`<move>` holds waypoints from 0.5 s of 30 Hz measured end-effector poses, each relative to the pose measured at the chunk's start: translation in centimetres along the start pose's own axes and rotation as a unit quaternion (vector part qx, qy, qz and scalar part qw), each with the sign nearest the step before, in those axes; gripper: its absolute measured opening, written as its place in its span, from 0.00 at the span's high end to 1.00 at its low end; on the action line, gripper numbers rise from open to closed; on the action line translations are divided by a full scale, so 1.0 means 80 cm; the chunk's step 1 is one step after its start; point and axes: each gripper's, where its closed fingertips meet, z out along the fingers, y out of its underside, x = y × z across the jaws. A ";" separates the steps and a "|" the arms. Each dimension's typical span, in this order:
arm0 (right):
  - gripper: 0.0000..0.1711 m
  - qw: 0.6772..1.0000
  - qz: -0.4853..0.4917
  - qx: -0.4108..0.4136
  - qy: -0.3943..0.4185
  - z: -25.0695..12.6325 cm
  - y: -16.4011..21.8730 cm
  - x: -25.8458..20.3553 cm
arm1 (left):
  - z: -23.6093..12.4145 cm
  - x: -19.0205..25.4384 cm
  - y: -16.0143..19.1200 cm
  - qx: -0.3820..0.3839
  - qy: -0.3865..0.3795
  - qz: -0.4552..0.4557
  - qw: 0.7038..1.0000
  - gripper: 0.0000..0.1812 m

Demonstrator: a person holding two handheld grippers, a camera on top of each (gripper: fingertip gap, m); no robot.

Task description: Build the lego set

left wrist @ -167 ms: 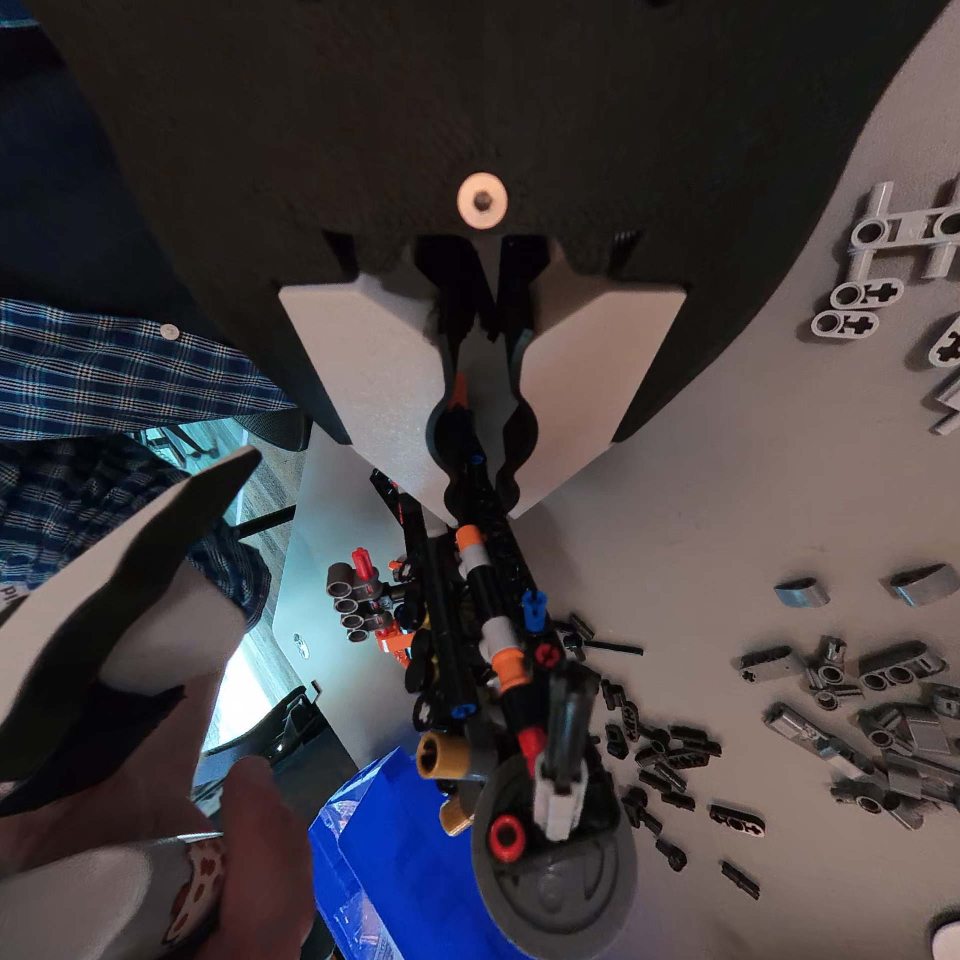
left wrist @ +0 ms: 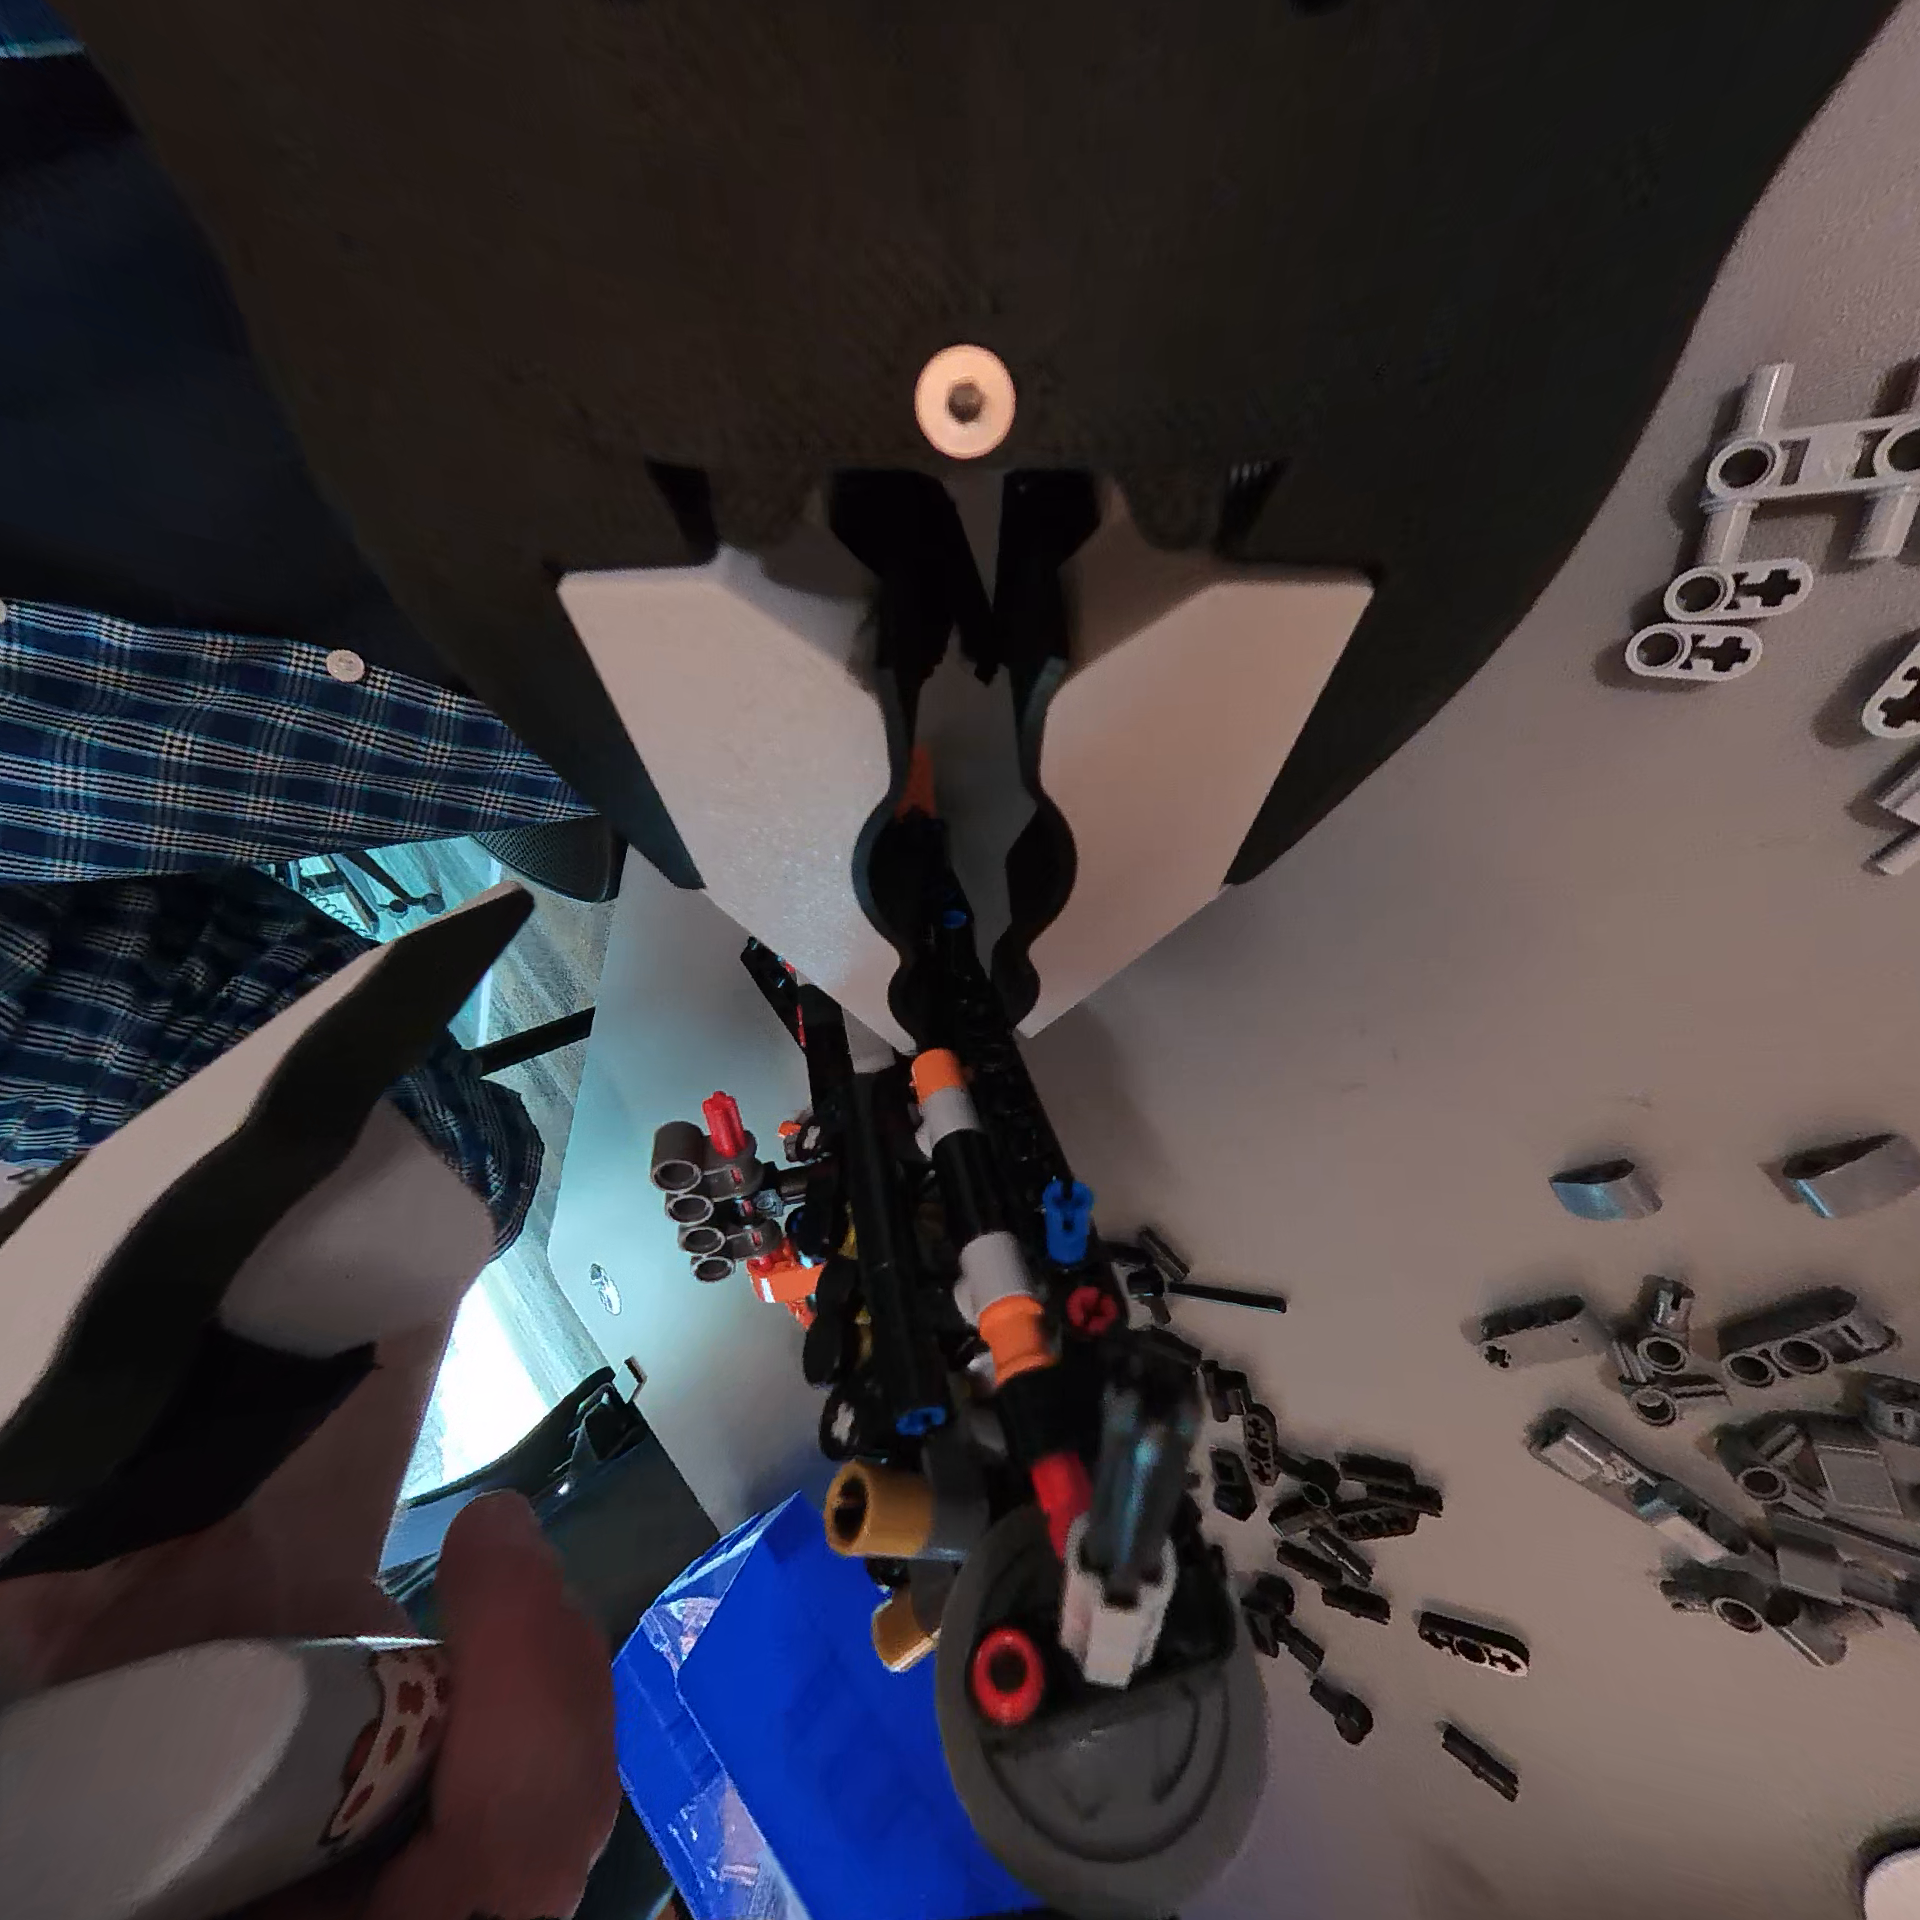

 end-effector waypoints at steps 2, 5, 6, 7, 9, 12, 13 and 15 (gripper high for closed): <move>0.23 1.000 -0.001 -0.003 -0.001 -0.003 0.002 -0.003 | 0.000 -0.001 0.001 -0.001 -0.003 0.001 1.000 0.95; 0.27 1.000 -0.004 -0.019 -0.017 -0.003 0.011 -0.014 | 0.000 -0.005 0.003 -0.002 -0.003 -0.001 1.000 0.95; 0.25 1.000 -0.004 -0.024 -0.014 -0.003 0.013 -0.014 | 0.000 -0.004 0.003 0.000 0.000 -0.003 1.000 0.95; 0.22 1.000 -0.003 -0.017 -0.006 -0.003 0.010 -0.011 | 0.000 -0.004 0.003 0.001 0.000 -0.003 1.000 0.95; 0.15 1.000 0.001 -0.001 0.007 -0.004 0.003 -0.002 | 0.000 -0.002 0.002 0.001 -0.001 0.000 1.000 0.95; 0.15 1.000 -0.009 -0.006 0.012 0.001 0.002 0.004 | 0.001 0.000 0.001 0.001 0.000 0.003 1.000 0.95; 0.16 1.000 -0.011 -0.007 0.007 0.003 0.001 0.002 | 0.001 0.000 0.001 0.001 -0.001 0.004 1.000 0.95; 0.16 1.000 -0.016 -0.014 0.006 0.005 0.004 0.000 | 0.001 0.000 0.001 0.001 -0.001 0.004 1.000 0.95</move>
